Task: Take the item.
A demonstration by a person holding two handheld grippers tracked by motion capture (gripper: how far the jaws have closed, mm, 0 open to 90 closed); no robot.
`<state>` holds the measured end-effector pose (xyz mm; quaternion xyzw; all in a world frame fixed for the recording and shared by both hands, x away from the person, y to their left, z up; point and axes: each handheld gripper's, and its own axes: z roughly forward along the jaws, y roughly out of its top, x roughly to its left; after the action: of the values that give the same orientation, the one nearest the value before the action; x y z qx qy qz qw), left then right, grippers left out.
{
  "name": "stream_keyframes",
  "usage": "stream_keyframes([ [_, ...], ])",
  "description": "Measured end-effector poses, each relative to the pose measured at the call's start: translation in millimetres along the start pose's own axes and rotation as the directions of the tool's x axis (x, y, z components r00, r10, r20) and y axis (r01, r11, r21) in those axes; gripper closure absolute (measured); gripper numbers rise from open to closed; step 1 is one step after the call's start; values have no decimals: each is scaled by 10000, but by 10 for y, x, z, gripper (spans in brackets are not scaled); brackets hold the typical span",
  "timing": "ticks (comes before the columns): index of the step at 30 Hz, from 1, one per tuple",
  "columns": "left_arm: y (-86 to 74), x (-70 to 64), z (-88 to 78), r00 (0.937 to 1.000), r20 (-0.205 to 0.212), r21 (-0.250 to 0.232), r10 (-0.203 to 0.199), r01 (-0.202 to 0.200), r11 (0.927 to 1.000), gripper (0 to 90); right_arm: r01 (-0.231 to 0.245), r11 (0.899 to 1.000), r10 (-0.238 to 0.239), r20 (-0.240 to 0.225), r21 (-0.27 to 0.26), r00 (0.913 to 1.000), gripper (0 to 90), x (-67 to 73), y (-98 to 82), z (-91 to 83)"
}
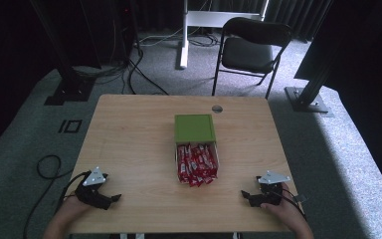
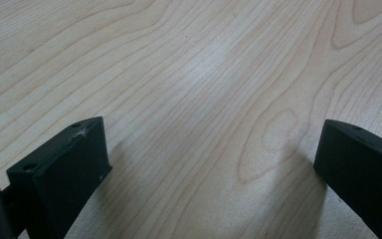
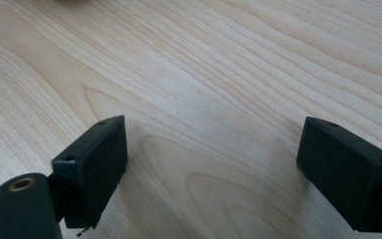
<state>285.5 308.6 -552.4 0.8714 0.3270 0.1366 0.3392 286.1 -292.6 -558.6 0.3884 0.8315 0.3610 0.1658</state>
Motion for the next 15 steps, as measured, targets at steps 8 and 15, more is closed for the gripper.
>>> stream_keyframes([
  [8,0,0,0,10000,3,0,-4,4,10000,15,-182,9998,183,187,-19,9997,134,26,26,22],
  [15,0,-1,0,10000,2,0,-7,7,10000,15,-717,9970,721,153,-283,9973,133,52,140,13],
])
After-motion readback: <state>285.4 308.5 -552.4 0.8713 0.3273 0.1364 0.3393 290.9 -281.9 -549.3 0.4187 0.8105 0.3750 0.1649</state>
